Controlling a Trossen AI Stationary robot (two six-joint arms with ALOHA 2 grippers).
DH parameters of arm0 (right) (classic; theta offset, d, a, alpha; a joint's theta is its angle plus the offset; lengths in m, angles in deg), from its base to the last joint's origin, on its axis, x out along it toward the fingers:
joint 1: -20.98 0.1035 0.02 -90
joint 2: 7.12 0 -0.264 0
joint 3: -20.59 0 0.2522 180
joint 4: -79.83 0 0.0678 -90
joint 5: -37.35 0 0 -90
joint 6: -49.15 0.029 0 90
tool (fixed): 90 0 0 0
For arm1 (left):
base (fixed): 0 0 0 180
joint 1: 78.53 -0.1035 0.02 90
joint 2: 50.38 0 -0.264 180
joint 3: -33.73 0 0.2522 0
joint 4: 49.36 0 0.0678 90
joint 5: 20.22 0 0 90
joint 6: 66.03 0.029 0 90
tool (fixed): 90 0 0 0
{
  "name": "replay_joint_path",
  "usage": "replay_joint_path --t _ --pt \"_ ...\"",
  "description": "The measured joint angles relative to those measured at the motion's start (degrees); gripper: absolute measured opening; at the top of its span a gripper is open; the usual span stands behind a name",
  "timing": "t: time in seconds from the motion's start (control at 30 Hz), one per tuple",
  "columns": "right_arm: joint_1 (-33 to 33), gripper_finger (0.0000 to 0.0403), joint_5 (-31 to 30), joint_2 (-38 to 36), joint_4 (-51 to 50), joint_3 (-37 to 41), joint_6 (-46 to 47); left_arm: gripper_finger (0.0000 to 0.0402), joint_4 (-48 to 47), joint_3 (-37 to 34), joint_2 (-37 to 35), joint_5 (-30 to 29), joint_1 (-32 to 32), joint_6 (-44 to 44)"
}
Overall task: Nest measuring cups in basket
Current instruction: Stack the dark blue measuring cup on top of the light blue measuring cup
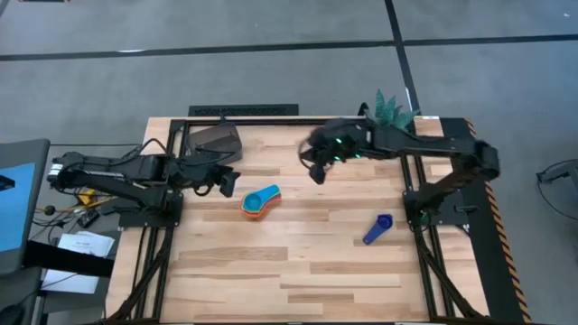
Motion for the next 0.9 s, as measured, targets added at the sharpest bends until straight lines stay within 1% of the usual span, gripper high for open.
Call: replay_joint_path --t 0.1,0.2,0.3,0.43,0.5,0.6,0.7,0.8,0.9 --pt "2.45 0.0016 -5.93 -5.38 -0.87 5.19 5.50 0.0160 5.20 0.00 3.02 0.61 -0.85 3.47" --pt "4.98 0.0011 -9.82 -10.66 -4.91 8.89 12.98 0.0160 11.89 0.00 6.85 2.04 -1.91 5.83" --pt "7.74 0.0007 -12.70 -15.84 -10.89 11.20 19.51 0.0160 19.80 0.00 11.30 3.85 -2.52 7.51" --pt "13.03 0.0011 -19.08 -22.35 -20.21 13.45 27.96 0.0160 30.10 0.00 17.21 6.35 -2.72 9.02" --pt "16.29 0.0015 -21.83 -25.21 -25.69 14.33 32.78 0.0160 34.27 0.00 20.04 6.44 -2.73 9.02" --pt "21.13 0.0017 -23.30 -29.11 -31.84 16.72 40.88 0.0160 39.59 0.00 24.21 6.50 -2.67 8.99" --pt "26.72 0.0014 -23.97 -31.54 -36.75 19.43 50.66 0.0160 44.07 -0.01 28.62 8.56 -2.67 7.72" --pt "33.40 0.0007 -23.63 -32.45 -39.95 22.13 61.57 0.0160 49.51 0.00 32.60 11.96 -2.67 6.94" --pt "40.60 0.0005 -23.67 -32.30 -41.41 24.76 72.64 0.0160 54.98 -0.02 35.91 13.93 -2.65 6.52"
